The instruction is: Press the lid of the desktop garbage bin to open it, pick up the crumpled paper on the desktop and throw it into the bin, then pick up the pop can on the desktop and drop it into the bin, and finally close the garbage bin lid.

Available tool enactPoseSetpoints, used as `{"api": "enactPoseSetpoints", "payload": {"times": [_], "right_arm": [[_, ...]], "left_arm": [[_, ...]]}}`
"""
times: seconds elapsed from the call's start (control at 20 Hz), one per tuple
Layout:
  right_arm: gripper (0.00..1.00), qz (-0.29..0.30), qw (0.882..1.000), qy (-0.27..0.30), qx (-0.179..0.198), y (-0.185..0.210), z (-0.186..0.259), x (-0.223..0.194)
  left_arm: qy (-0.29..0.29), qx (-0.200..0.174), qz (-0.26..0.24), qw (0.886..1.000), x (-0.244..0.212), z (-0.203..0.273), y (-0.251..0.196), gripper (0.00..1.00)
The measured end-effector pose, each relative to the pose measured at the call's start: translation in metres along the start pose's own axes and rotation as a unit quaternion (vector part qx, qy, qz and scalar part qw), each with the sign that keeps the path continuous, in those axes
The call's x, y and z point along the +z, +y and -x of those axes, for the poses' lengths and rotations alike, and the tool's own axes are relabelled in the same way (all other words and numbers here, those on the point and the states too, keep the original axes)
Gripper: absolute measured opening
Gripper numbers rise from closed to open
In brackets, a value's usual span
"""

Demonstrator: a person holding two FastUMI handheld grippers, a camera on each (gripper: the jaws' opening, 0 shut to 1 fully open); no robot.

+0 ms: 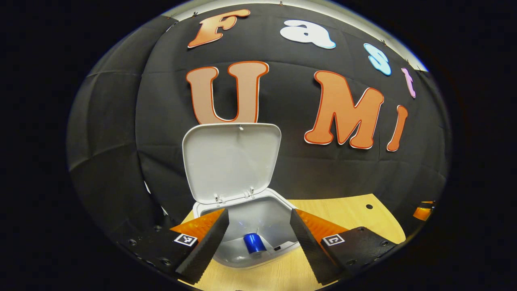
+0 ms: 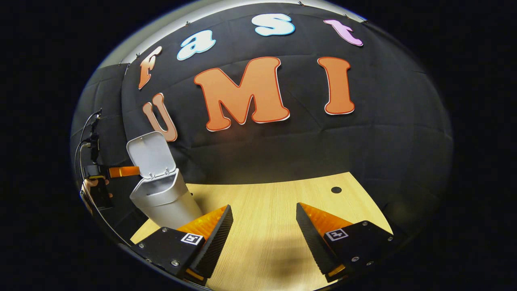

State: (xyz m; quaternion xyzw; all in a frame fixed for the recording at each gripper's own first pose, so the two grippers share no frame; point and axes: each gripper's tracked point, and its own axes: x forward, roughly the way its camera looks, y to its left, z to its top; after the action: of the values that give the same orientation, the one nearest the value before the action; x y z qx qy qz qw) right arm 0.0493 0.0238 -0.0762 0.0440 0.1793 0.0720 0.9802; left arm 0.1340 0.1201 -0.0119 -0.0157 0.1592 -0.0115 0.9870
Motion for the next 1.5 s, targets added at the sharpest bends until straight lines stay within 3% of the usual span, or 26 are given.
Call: {"api": "enactPoseSetpoints", "payload": {"times": [0.3,0.4,0.5,0.7,0.9,1.0,1.2,1.5], "right_arm": [[0.94,-0.004,1.000,-0.002,0.012,0.010,0.003,-0.001],[0.94,-0.003,1.000,-0.002,0.011,0.009,0.000,-0.001],[0.94,-0.010,1.000,0.009,0.015,0.013,-0.005,-0.004],[0.94,-0.005,1.000,0.003,0.025,0.019,0.001,-0.002],[0.94,-0.014,1.000,0.005,0.020,0.011,0.004,0.000],[0.94,-0.019,1.000,-0.001,0.014,0.004,0.006,0.002],[0.94,-0.024,1.000,-0.006,0.001,-0.007,0.008,0.004],[0.94,-0.031,0.999,-0.005,-0.008,-0.015,0.001,0.006]], "left_arm": [[-0.023,0.030,-0.047,0.998,0.031,0.018,0.018,0.95],[-0.026,0.004,0.003,1.000,0.043,0.020,0.009,0.99],[-0.036,0.002,0.033,0.999,0.057,0.025,0.018,0.96],[-0.043,0.012,0.005,0.999,0.093,0.029,0.031,0.95],[-0.058,-0.007,0.026,0.998,0.150,0.025,0.036,0.94],[-0.058,-0.017,0.039,0.997,0.178,0.017,0.040,0.94],[-0.057,-0.001,0.020,0.998,0.228,-0.010,0.060,0.94],[0.021,0.000,0.016,1.000,0.223,-0.079,0.074,0.94]]}}
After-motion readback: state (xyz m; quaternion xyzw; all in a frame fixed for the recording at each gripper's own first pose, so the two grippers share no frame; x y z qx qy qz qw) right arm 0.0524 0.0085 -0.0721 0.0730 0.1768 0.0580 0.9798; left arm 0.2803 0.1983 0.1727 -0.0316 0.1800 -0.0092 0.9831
